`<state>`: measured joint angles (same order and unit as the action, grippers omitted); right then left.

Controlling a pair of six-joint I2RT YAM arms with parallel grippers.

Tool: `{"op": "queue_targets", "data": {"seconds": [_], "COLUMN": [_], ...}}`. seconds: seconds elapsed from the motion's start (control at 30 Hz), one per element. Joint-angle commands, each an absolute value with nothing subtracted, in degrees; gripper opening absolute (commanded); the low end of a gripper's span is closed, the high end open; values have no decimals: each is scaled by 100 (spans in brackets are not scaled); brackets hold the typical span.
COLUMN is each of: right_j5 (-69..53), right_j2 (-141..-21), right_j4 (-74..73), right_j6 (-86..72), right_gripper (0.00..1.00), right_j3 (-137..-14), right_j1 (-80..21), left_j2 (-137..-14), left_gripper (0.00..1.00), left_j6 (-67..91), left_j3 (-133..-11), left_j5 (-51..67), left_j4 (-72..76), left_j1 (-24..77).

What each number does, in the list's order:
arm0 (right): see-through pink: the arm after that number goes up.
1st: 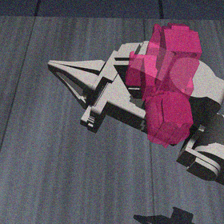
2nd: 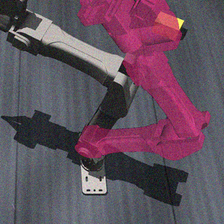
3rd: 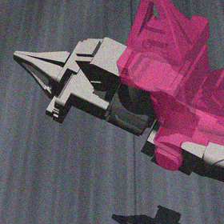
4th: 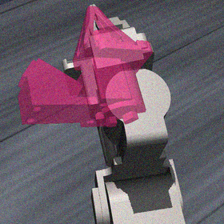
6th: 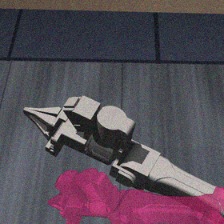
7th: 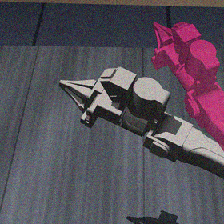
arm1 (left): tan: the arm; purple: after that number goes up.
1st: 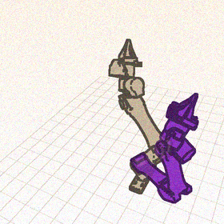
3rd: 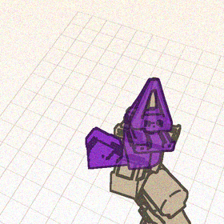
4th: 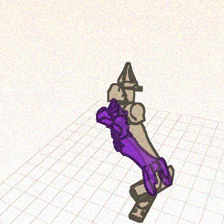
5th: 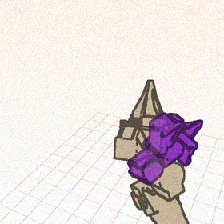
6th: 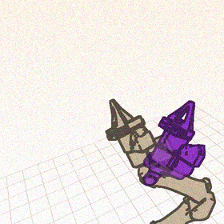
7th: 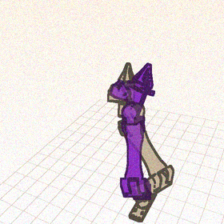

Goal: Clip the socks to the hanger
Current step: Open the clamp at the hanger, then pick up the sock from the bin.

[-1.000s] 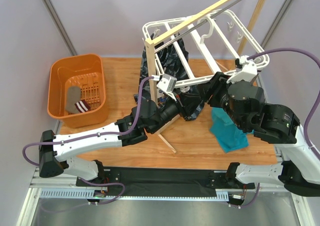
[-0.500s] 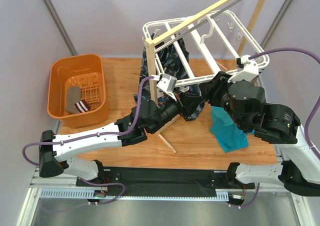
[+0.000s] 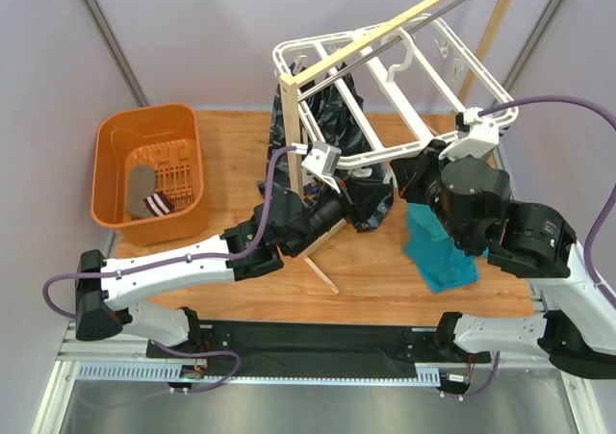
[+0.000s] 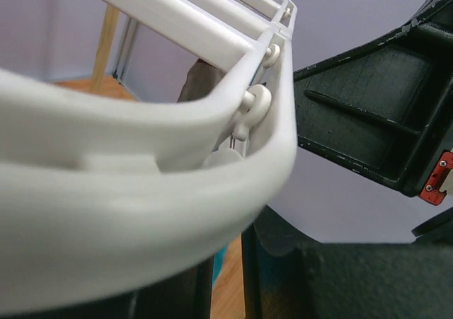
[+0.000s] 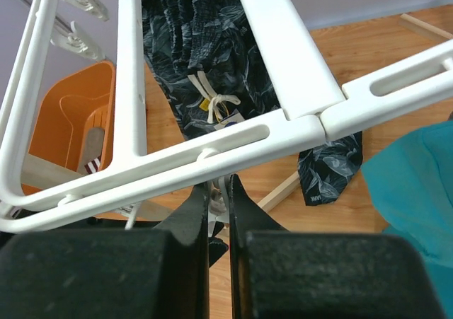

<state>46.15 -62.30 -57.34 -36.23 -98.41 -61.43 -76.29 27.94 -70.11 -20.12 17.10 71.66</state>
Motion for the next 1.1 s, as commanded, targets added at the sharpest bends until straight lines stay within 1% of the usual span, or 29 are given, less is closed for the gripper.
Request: {"op": "queue_targets", "data": {"seconds": [0.0, 0.1, 0.13, 0.17, 0.2, 0.27, 0.33, 0.4, 0.43, 0.47, 0.5, 0.53, 0.57, 0.6, 0.63, 0.7, 0.73, 0.77, 0.8, 0.83, 0.87, 0.9, 0.93, 1.0, 1.07], "right_j5": [4852, 4860, 4878, 4861, 4843, 4834, 4790, 4720, 4694, 4615, 4579, 4562, 4544, 4500, 4483, 4456, 4439, 4447, 4447, 4421, 4395, 4351, 4333, 4228, 4175], "right_j2": [-6117, -6100, -6056, -6038, -6029, -5986, -5915, -5880, -5871, -5819, -5784, -5731, -5635, -5599, -5555, -5415, -5371, -5344, -5292, -5274, -5256, -5238, -5238, -5247, -5221], "right_j4": [-5361, -5362, -5327, -5309, -5282, -5265, -5230, -5177, -5194, -5203, -5186, -5177, -5168, -5168, -5177, -5177, -5177, -5212, -5229, -5221, -5212, -5203, -5194, -5194, -5186], "right_j6": [-3648, -3586, -3560, -3525, -3490, -3472, -3463, -3445, -3437, -3428, -3419, -3410, -3401, -3375, -3349, -3322, -3314, -3279, -3270, -3243, -3226, -3208, -3191, -3138, -3120], "right_gripper": [0, 0, 0, 0, 0, 0, 0, 0, 0, 0, 0, 0, 0, 0, 0, 0, 0, 0, 0, 0, 0, 0, 0, 0, 0], "right_j3": [-9773, -9765, -9747, -9721, -9686, -9659, -9555, -9492, -9457, -9422, -9370, -9265, -9220, -9185, -9141, -9036, -9009, -9000, -8974, -8956, -8947, -8947, -8939, -8886, -8807], "right_j1": [-6152, -6135, -6152, -6152, -6144, -6144, -6135, -6144, -6144, -6152, -6144, -6144, -6144, -6144, -6144, -6135, -6143, -6144, -6144, -6144, -6144, -6144, -6144, -6144, -6135], "left_j2": [-7594, -7568, -7515, -7489, -7453, -7322, -7164, -7032, -6840, -6690, -6523, -6139, -5935, -5741, -5374, -4976, -4540, -4318, -4124, -3774, -3640, -3456, -3419, -3506, -3980], "left_gripper": [0, 1, 9, 29, 37, 46, 47, 43, 40, 34, 31, 24, 20, 19, 18, 16, 15, 16, 16, 16, 16, 17, 23, 25, 29], "left_j6": [2637, 2680, 2742, 2777, 2812, 2883, 2935, 3128, 3181, 3295, 3365, 3418, 3489, 3515, 3524, 3586, 3595, 3612, 3760, 3814, 3875, 4015, 4112, 4052, 3816], "left_j3": [-7242, -7260, -7277, -7269, -7269, -7242, -7242, -7190, -7163, -7050, -6918, -6673, -6610, -6566, -6513, -6390, -6337, -6180, -6135, -6126, -6100, -6074, -5951, -5863, -5827], "left_j5": [-1960, -1846, -1750, -1688, -1635, -1381, -1057, -627, -467, -344, -238, -185, -272, -603, -807, -1542, -1764, -1993, -2569, -2845, -3100, -3712, -4022, -4384, -3975], "left_j4": [1538, 1486, 1407, 1389, 1371, 1301, 1100, 941, 653, 502, 388, 47, -339, -752, -1548, -2352, -2947, -3232, -3530, -4264, -4567, -5127, -5350, -5597, -5590], "left_j1": [7233, 7233, 7233, 7233, 7233, 7233, 7233, 7233, 7233, 7233, 7233, 7233, 7233, 7233, 7233, 7233, 7233, 7233, 7233, 7233, 7233, 7233, 7233, 7042, 6437]}}
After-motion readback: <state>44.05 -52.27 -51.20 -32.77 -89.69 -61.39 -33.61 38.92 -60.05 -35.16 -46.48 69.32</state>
